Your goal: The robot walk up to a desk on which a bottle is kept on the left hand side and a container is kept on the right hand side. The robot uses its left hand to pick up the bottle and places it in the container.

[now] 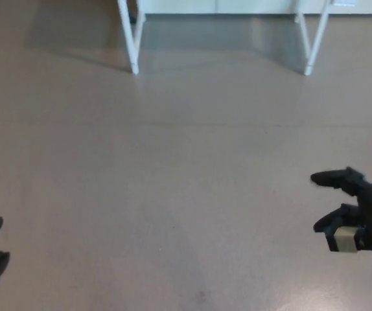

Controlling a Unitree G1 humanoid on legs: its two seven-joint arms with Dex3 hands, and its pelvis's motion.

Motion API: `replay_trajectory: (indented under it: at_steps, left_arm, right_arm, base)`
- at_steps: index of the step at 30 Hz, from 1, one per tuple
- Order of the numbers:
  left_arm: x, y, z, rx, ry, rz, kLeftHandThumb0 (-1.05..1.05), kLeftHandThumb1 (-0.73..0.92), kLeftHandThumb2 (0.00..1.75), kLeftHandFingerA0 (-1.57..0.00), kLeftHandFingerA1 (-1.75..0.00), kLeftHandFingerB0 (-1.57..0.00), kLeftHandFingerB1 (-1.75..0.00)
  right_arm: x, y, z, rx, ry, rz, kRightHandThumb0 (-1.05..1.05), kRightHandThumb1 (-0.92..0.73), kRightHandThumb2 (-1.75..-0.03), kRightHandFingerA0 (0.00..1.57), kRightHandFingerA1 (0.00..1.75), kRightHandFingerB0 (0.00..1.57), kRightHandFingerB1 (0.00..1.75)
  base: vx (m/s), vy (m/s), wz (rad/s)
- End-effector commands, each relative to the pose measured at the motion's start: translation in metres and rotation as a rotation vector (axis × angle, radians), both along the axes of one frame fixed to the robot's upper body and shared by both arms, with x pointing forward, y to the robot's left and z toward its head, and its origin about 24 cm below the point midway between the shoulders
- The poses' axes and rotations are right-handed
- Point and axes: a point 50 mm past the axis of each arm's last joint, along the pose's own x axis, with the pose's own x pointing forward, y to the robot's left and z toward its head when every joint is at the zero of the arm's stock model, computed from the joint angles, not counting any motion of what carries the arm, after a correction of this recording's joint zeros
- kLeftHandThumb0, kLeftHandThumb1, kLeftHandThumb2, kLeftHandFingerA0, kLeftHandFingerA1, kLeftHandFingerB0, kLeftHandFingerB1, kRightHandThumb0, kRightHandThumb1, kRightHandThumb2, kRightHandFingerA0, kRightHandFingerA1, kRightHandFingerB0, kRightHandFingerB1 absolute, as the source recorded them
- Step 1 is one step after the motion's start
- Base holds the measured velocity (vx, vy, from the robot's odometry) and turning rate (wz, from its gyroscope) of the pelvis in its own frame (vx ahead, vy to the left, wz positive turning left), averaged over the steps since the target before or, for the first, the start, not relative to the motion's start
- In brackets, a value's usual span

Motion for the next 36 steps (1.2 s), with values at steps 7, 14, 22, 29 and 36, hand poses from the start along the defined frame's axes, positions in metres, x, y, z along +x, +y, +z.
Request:
replay_trajectory:
  at_steps: [7,14,22,29,36]
  left_arm:
    - [-0.01,0.005,0.004,0.104,-0.049,-0.091,-0.16,0.65,0.59,-0.6,-0.42,-0.48,-0.38]
    - [-0.014,0.005,0.0,0.117,-0.042,-0.099,-0.17,0.64,0.59,-0.62,-0.43,-0.48,-0.39]
    - [-0.047,0.001,-0.018,0.107,0.003,-0.107,-0.18,0.62,0.58,-0.62,-0.44,-0.48,-0.4]
    - [-0.11,-0.005,-0.044,0.047,0.122,-0.072,-0.19,0.61,0.58,-0.61,-0.42,-0.5,-0.38]
    - [-0.137,-0.015,-0.05,-0.025,0.137,-0.065,-0.25,0.58,0.65,-0.5,-0.44,-0.44,-0.42]
  right_arm:
    - [-0.003,-0.003,-0.001,-0.006,-0.06,-0.032,0.31,-0.52,-1.57,0.93,1.18,0.42,0.93]
    - [-0.006,-0.003,-0.003,-0.01,-0.056,-0.028,0.32,-0.51,-1.56,0.93,1.18,0.45,0.94]
    - [-0.034,-0.007,-0.022,-0.018,0.004,-0.021,0.27,-0.55,-1.57,0.78,1.09,0.41,0.91]
    - [-0.088,-0.011,-0.051,-0.043,0.17,-0.014,0.3,-0.64,-1.55,0.75,1.05,0.37,0.86]
    - [-0.111,-0.011,-0.064,0.056,0.277,-0.085,0.28,-0.91,-1.74,0.3,0.9,0.07,0.76]
  base:
    - [0.19,0.066,-0.17]
    - [0.25,0.108,0.05]
    - [0.26,0.011,0.14]
    - [0.46,-0.112,0.18]
    - [0.38,-0.005,-0.14]
